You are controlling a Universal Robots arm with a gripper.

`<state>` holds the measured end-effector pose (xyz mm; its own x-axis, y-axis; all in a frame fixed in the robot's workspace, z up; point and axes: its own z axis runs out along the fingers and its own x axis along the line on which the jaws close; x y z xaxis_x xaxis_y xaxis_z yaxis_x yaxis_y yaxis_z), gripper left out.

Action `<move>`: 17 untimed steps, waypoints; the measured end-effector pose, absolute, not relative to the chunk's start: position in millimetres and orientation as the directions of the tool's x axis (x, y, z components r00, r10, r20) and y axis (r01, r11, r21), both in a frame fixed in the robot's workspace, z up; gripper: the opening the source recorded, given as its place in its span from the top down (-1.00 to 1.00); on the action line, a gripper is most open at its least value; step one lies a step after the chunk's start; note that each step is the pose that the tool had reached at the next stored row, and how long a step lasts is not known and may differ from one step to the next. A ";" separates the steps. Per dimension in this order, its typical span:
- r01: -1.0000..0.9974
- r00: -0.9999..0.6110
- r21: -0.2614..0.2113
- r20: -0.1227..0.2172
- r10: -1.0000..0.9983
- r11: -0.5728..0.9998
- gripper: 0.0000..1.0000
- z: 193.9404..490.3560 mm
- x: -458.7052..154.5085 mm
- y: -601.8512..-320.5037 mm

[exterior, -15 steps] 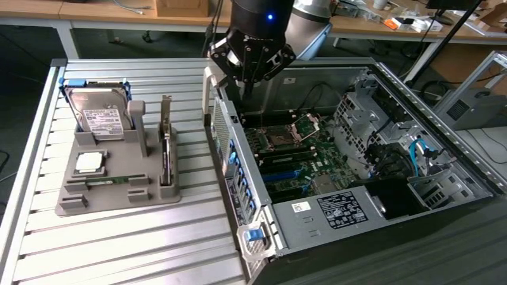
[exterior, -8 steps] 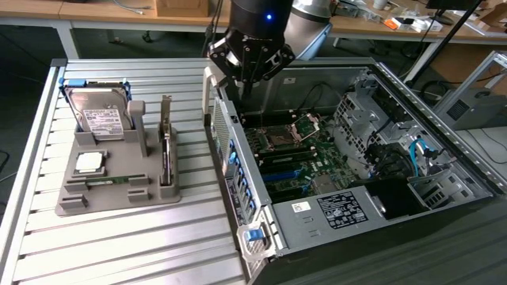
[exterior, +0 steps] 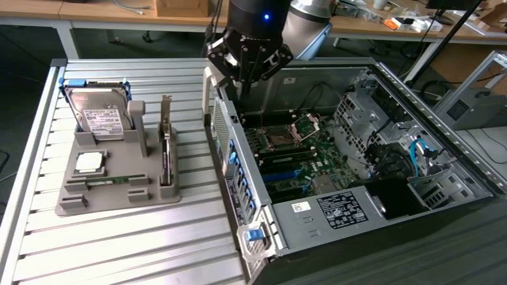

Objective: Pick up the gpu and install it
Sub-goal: 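Reach for the gpu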

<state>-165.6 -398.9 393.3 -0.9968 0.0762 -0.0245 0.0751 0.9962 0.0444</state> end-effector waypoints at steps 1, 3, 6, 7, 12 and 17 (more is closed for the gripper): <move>0.075 -0.997 0.044 -0.024 0.076 0.996 0.79 393.3 -166.1 -398.9; 0.075 -0.997 0.044 -0.025 0.076 0.996 0.79 393.3 -166.8 -398.9; 0.075 -0.997 0.044 -0.024 0.076 0.996 0.79 393.3 -168.2 -398.9; 0.075 -0.997 0.044 -0.024 0.076 0.996 0.79 393.3 -168.6 -398.9; 0.075 -0.997 0.044 -0.024 0.076 0.996 0.79 393.3 -170.5 -398.9; 0.075 -0.997 0.044 -0.024 0.076 0.996 0.79 393.3 -172.4 -398.9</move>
<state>-172.4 -398.9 393.3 -0.9968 0.0762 -0.0244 0.0751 0.9962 0.0444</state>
